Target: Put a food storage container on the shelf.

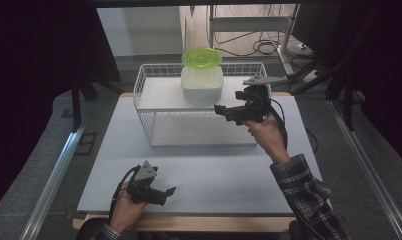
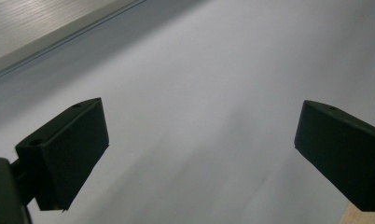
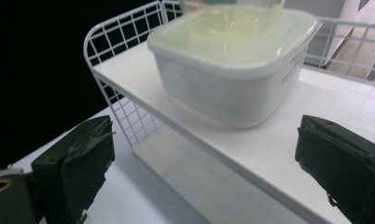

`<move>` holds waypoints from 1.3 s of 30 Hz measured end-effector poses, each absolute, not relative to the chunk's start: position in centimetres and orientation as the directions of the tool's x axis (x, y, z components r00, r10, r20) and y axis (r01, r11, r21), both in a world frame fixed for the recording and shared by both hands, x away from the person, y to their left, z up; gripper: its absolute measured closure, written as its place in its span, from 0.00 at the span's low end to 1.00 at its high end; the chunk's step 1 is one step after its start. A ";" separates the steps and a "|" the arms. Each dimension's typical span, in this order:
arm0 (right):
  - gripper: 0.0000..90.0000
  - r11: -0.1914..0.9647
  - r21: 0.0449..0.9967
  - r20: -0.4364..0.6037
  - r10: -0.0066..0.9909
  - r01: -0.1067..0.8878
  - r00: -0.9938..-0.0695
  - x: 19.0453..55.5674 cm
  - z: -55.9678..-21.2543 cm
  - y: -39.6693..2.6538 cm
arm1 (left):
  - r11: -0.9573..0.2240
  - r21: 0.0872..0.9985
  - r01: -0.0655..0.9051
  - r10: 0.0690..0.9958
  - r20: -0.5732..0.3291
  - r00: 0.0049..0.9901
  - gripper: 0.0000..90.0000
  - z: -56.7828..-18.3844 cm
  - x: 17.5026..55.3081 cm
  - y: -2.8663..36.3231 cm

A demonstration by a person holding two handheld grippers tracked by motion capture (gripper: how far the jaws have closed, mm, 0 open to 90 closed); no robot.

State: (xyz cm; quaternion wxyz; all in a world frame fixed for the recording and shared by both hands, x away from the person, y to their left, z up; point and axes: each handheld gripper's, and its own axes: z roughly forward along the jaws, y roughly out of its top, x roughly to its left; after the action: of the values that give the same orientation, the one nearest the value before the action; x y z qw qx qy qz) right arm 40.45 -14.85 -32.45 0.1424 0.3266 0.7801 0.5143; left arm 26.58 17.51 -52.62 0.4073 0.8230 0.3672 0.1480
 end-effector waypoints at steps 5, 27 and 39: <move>0.04 0.278 0.895 0.094 0.646 0.348 -0.758 39.6 -33.4 -14.9 | -0.399 0.779 0.483 0.725 -0.054 0.687 0.03 -52.7 26.6 17.5; 0.02 0.363 0.872 0.050 0.601 0.328 -0.797 36.4 -39.9 -15.9 | -0.401 0.783 0.476 0.723 -0.048 0.689 0.03 -52.7 26.6 17.5; 0.02 0.362 0.862 0.060 0.623 0.355 -0.780 35.5 -42.3 -17.4 | -0.397 0.788 0.471 0.724 -0.047 0.689 0.02 -52.7 26.5 17.5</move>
State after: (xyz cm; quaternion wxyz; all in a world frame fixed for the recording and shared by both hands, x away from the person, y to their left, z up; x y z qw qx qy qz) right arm 35.47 -17.35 -42.26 0.1403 0.3009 0.8131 0.4782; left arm 26.52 17.49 -52.71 0.4117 0.8214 0.3636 0.1534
